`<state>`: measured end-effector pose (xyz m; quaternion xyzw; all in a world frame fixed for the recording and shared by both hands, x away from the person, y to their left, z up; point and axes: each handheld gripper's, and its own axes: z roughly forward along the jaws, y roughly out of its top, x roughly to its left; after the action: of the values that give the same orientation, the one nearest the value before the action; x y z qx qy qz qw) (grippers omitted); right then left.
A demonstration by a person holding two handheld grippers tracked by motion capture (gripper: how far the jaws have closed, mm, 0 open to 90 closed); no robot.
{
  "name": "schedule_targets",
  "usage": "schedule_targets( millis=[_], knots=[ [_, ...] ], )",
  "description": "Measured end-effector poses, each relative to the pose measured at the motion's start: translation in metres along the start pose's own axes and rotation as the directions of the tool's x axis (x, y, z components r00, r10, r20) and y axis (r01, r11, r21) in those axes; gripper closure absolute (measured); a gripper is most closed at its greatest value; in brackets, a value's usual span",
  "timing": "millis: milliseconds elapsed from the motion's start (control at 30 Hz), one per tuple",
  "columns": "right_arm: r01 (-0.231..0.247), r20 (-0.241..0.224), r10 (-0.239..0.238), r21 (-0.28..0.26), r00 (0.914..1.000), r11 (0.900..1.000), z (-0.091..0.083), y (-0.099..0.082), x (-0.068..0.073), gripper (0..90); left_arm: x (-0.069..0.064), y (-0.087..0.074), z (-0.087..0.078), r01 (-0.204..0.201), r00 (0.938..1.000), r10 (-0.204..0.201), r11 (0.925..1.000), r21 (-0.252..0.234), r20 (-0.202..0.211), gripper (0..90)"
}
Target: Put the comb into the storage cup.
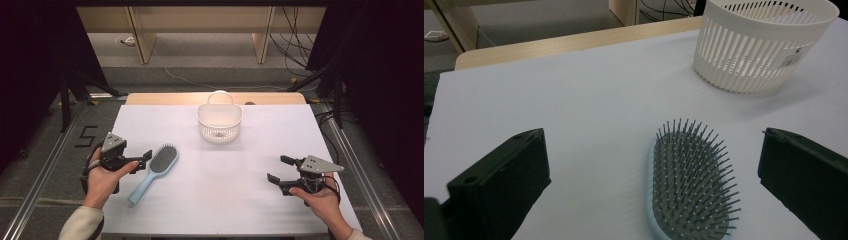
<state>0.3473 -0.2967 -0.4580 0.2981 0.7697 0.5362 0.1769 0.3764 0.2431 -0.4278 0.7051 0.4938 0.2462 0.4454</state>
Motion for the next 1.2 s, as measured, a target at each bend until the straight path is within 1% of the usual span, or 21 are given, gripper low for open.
schedule_targets(
  millis=[100, 300, 467, 500, 567, 600, 633, 667, 700, 733, 767, 800, 833, 867, 900, 933, 1000, 1033, 1067, 1100, 1200],
  knots=[
    [-0.003, 0.001, 0.003, -0.001, 1.0000, 1.0000, 0.000, 0.000, 0.000, 16.4, -0.002, 0.004, -0.001, -0.029, 0.9992, 0.030, 0.9994, -0.020, 0.028, 0.0],
    [-0.007, 0.013, 0.007, -0.002, 0.9999, 1.0000, -0.001, 0.000, -0.003, 16.4, -0.006, 0.010, 0.004, -0.089, 0.9950, 0.084, 0.9923, 0.086, 0.053, 0.7],
    [-0.006, 0.017, 0.007, -0.005, 0.9998, 1.0000, -0.001, 0.000, -0.003, 16.4, -0.008, 0.010, 0.015, -0.145, 0.9875, 0.130, 0.9716, 0.187, 0.089, 0.0],
    [-0.007, 0.017, 0.007, -0.005, 0.9998, 1.0000, -0.001, 0.000, -0.003, 16.4, -0.010, 0.009, 0.017, -0.169, 0.9831, 0.148, 0.9612, 0.218, 0.107, 0.0],
    [-0.006, 0.017, 0.006, -0.002, 0.9998, 1.0000, -0.001, 0.000, -0.003, 16.4, -0.014, 0.009, 0.022, -0.241, 0.9668, 0.200, 0.9213, 0.305, 0.160, 0.8],
    [-0.006, 0.017, 0.006, -0.001, 0.9998, 1.0000, -0.001, 0.000, -0.003, 16.4, -0.014, 0.009, 0.022, -0.241, 0.9668, 0.200, 0.9213, 0.305, 0.160, 1.7],
    [-0.007, 0.016, 0.007, -0.002, 0.9998, 1.0000, -0.001, 0.000, -0.003, 16.4, -0.017, 0.009, 0.026, -0.271, 0.9585, 0.213, 0.8874, 0.373, 0.189, 3.5],
    [-0.007, 0.016, 0.007, -0.002, 0.9998, 1.0000, -0.001, 0.000, -0.003, 16.4, -0.017, 0.009, 0.026, -0.271, 0.9585, 0.213, 0.8874, 0.373, 0.189, 4.9],
    [-0.003, 0.015, 0.003, -0.002, 0.9999, 1.0000, -0.001, 0.000, -0.003, 16.4, -0.018, 0.008, 0.032, -0.290, 0.9537, 0.219, 0.8508, 0.438, 0.206, 6.2],
    [-0.003, 0.015, 0.003, -0.002, 0.9999, 1.0000, -0.001, 0.000, -0.003, 16.4, -0.018, 0.008, 0.032, -0.290, 0.9537, 0.219, 0.8508, 0.438, 0.206, 8.3],
    [-0.003, 0.017, 0.003, -0.001, 0.9999, 1.0000, -0.001, 0.001, -0.003, 16.4, -0.019, 0.009, 0.037, -0.290, 0.9561, 0.221, 0.8108, 0.509, 0.192, 12.4],
    [-0.003, 0.017, 0.003, -0.001, 0.9998, 1.0000, -0.001, 0.001, -0.003, 16.4, -0.019, 0.009, 0.039, -0.291, 0.9564, 0.223, 0.7924, 0.536, 0.189, 13.6],
    [-0.004, 0.016, 0.004, -0.002, 0.9999, 1.0000, -0.001, 0.001, -0.003, 16.4, -0.019, 0.009, 0.039, -0.291, 0.9564, 0.223, 0.7924, 0.536, 0.189, 14.8],
    [-0.003, 0.016, 0.003, -0.002, 0.9999, 1.0000, -0.001, 0.001, -0.003, 16.4, -0.020, 0.010, 0.044, -0.283, 0.9588, 0.207, 0.7554, 0.591, 0.194, 15.7],
    [-0.003, 0.016, 0.003, 0.000, 0.9999, 1.0000, -0.001, 0.001, -0.003, 16.4, -0.020, 0.010, 0.044, -0.283, 0.9588, 0.207, 0.7554, 0.591, 0.194, 15.7],
    [-0.004, 0.015, 0.004, 0.001, 0.9999, 1.0000, 0.000, 0.000, -0.003, 16.4, -0.020, 0.010, 0.049, -0.251, 0.9674, 0.161, 0.7223, 0.645, 0.196, 16.6],
    [-0.002, 0.015, 0.002, 0.002, 0.9999, 1.0000, 0.000, 0.000, -0.003, 16.4, -0.020, 0.009, 0.051, -0.228, 0.9727, 0.137, 0.7098, 0.666, 0.187, 18.3],
    [-0.002, 0.014, 0.002, 0.002, 0.9999, 1.0000, 0.000, 0.000, -0.003, 16.4, -0.020, 0.008, 0.056, -0.218, 0.9757, 0.139, 0.6886, 0.691, 0.169, 20.1],
    [-0.002, 0.014, 0.002, 0.002, 0.9999, 1.0000, 0.000, 0.000, -0.003, 16.4, -0.020, 0.008, 0.056, -0.218, 0.9757, 0.139, 0.6886, 0.691, 0.169, 21.8],
    [-0.002, 0.015, 0.002, 0.002, 0.9999, 1.0000, -0.001, 0.000, -0.003, 16.4, -0.020, 0.006, 0.061, -0.205, 0.9787, 0.147, 0.6708, 0.713, 0.144, 24.4],
    [-0.002, 0.016, 0.002, 0.002, 0.9999, 1.0000, -0.001, 0.000, -0.003, 16.4, -0.021, 0.004, 0.065, -0.196, 0.9804, 0.147, 0.6573, 0.728, 0.132, 28.9]
  ],
)
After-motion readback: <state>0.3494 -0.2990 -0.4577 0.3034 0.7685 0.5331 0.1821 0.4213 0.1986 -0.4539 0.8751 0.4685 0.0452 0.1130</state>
